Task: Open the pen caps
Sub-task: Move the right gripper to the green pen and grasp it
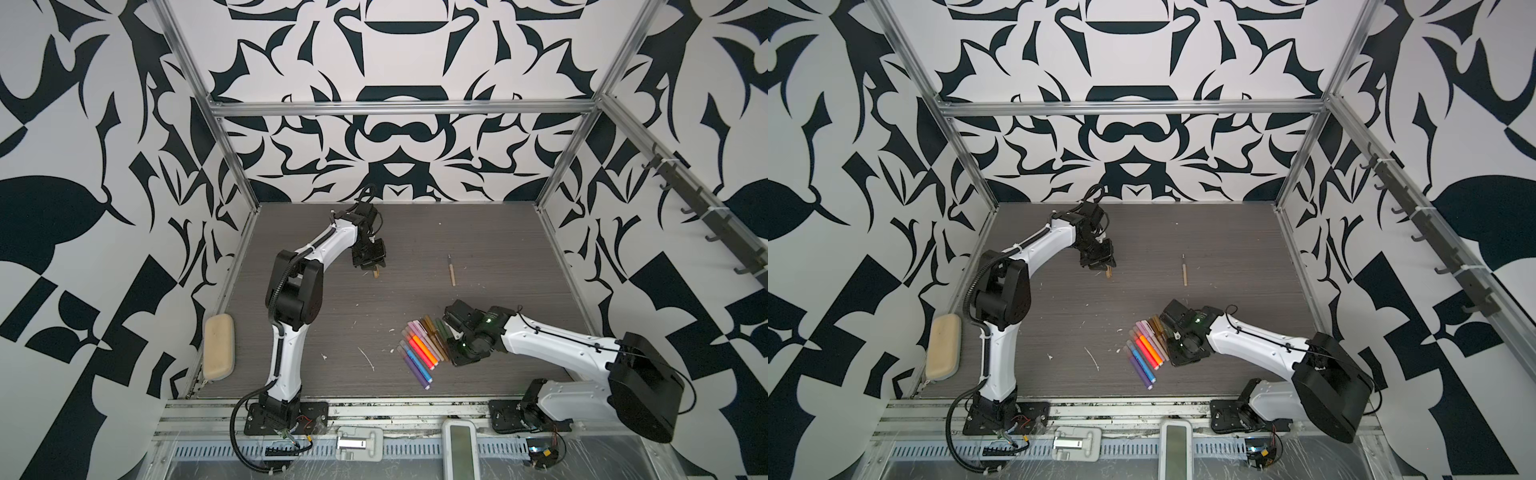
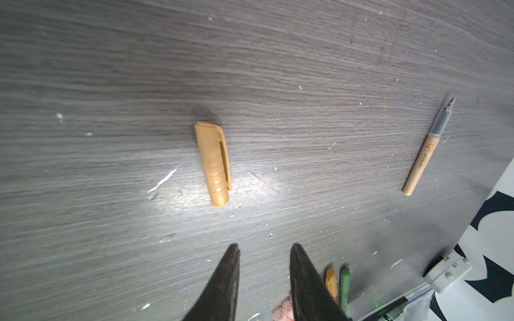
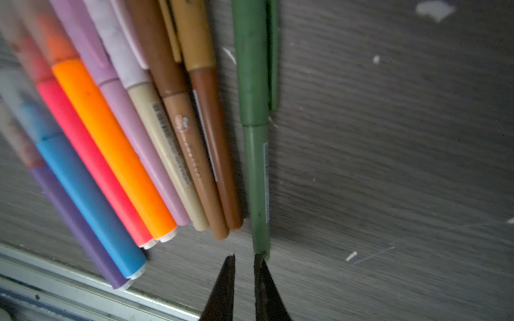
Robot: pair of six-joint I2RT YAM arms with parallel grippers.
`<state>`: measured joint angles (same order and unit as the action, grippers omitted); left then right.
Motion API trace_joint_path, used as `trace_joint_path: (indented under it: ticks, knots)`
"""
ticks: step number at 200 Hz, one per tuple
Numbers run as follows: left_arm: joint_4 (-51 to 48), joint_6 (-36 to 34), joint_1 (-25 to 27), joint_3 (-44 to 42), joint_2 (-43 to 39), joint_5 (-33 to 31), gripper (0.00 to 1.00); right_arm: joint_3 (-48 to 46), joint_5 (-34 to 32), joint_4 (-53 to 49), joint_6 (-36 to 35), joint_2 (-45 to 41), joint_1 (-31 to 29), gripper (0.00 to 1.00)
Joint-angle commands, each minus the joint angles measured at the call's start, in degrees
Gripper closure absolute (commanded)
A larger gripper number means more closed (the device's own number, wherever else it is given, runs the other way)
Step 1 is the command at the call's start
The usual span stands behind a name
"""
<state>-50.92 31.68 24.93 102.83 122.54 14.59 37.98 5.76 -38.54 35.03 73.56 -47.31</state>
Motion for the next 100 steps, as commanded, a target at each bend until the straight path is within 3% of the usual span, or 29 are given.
trace_joint_path:
  ticks: [1, 100]
  knots:
    - [-0.9, 0.49, 0.37, 1.79, 1.03, 0.62, 0.66, -0.69, -0.36, 1.42, 2.55, -0.14, -0.23, 0.83]
    - [-2.6, 0.09, 0.82, 4.66, 2.41, -0.52, 0.66, 2.22, -3.82, 0.54, 0.6, 7.01, -0.24, 0.8]
